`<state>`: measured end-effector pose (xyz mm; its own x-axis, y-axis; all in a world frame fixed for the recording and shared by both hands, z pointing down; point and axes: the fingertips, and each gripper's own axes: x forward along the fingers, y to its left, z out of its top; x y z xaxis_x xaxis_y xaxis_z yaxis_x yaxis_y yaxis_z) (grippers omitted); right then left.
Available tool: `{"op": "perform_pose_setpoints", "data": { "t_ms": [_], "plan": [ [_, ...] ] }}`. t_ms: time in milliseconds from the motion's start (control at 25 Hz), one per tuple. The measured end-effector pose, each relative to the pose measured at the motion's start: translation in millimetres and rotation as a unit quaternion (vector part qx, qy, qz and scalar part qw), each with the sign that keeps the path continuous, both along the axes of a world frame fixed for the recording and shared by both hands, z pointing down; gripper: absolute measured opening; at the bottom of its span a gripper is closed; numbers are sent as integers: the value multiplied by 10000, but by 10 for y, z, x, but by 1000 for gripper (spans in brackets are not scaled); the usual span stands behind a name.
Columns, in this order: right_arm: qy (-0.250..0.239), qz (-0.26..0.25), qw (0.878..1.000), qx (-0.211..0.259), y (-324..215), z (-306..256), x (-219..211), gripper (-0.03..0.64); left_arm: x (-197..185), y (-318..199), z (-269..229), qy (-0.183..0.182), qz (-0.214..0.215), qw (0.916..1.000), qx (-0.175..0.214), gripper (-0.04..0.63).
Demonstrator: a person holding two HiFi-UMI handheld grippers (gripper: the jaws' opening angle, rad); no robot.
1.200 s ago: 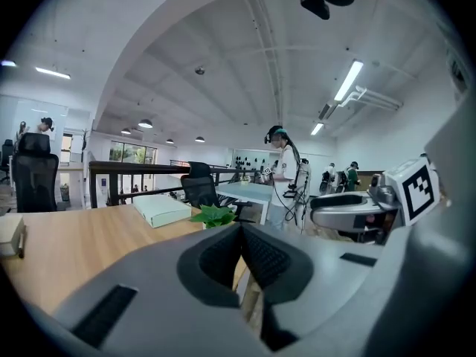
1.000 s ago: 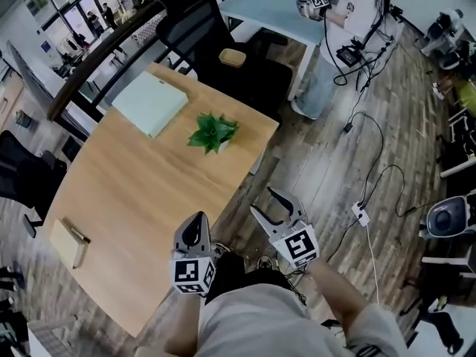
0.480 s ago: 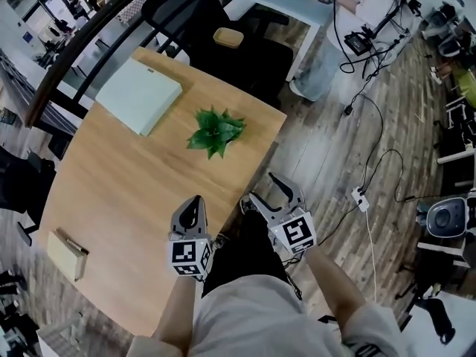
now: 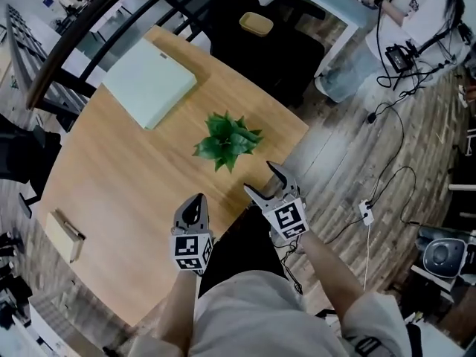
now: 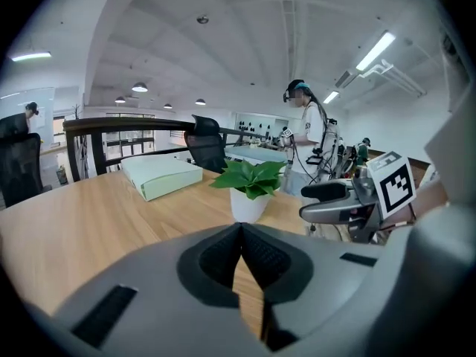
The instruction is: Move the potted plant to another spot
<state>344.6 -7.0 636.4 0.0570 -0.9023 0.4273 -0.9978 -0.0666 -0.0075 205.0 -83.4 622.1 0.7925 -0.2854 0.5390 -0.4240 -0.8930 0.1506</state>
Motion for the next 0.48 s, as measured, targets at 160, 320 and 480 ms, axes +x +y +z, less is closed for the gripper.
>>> {"op": "perform_pose_setpoints", "data": {
  "t_ms": [160, 320, 480],
  "plan": [
    [-162, -207, 9997, -3, -249, 193, 113, 382, 36, -34, 128, -151, -287, 9995, -64, 11],
    [-332, -385, 9987, -4, -482, 374, 195, 439, 12, -77, 230, -297, -552, 9980, -92, 11],
    [-351, -621, 9974, 28, -691, 411, 287, 474, -30, -90, 259, -408, -772, 9961, -89, 11]
  ]
}}
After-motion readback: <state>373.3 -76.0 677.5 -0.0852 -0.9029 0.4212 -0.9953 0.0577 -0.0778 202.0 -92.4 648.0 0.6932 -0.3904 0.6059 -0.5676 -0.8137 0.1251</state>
